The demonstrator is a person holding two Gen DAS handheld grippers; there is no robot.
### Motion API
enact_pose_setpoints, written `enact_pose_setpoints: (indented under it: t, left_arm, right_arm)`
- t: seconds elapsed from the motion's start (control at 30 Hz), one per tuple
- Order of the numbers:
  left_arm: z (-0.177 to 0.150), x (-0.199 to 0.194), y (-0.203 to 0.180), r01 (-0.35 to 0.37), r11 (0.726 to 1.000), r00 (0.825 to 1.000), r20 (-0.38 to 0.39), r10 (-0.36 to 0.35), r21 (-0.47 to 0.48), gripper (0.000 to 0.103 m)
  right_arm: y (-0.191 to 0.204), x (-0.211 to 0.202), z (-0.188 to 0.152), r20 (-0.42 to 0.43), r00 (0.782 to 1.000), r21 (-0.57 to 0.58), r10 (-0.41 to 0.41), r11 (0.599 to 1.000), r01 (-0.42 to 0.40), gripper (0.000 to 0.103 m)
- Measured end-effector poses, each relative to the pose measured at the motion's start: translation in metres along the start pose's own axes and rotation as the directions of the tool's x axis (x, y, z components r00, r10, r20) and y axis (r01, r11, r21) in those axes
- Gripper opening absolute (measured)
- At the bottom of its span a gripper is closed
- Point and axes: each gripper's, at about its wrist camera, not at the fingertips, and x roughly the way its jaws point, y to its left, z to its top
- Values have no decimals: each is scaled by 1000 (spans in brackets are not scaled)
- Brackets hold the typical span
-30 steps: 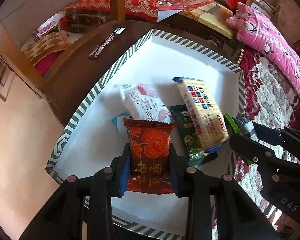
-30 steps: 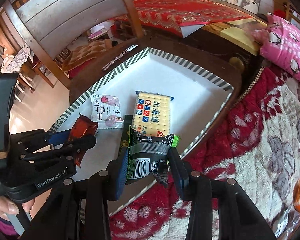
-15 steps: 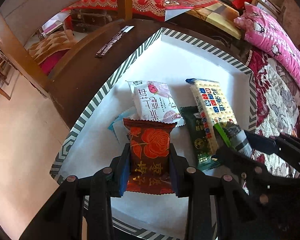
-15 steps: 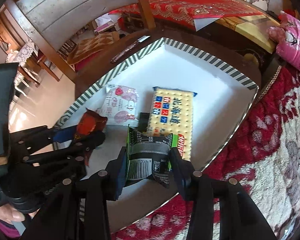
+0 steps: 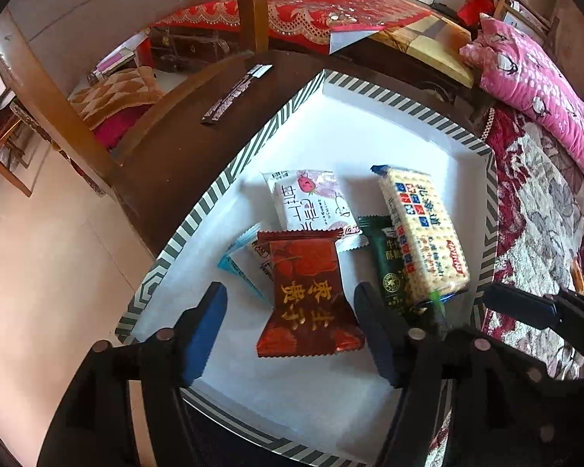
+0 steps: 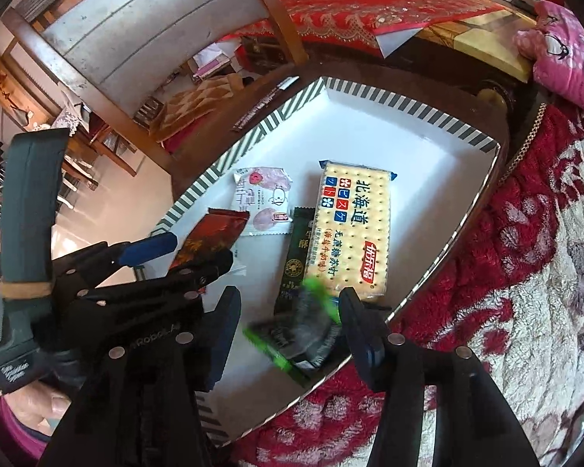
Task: Organize snacks
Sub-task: 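Lower both packets into the tray and open both grippers, then move both tools back toward the snack pile on the blanket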
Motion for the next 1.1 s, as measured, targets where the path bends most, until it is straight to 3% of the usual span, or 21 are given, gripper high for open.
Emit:
enact_pose_setpoints:
  t: [0.23, 0.7, 0.93, 1.1]
  left_arm:
    - [-3, -15, -16, -2, 999, 999, 38, 0, 40, 74]
    - [-21, -40, -69, 72, 988, 995, 58, -80, 136, 77]
    - [-41, -43, -110, 116, 965, 991, 35, -128, 237, 78]
    - [-58, -41, -144, 184, 932, 982, -16, -189, 312, 78]
  right_arm:
    - [-10, -28, -14, 55, 998, 30, -6, 1000, 4, 60]
    - [-39, -76, -55, 107, 990, 98, -97, 991, 86, 66]
    - [-67, -96, -89, 103, 985, 163, -140, 979, 122, 68]
    - [-96, -123, -123, 106, 976, 242, -192, 957, 162, 68]
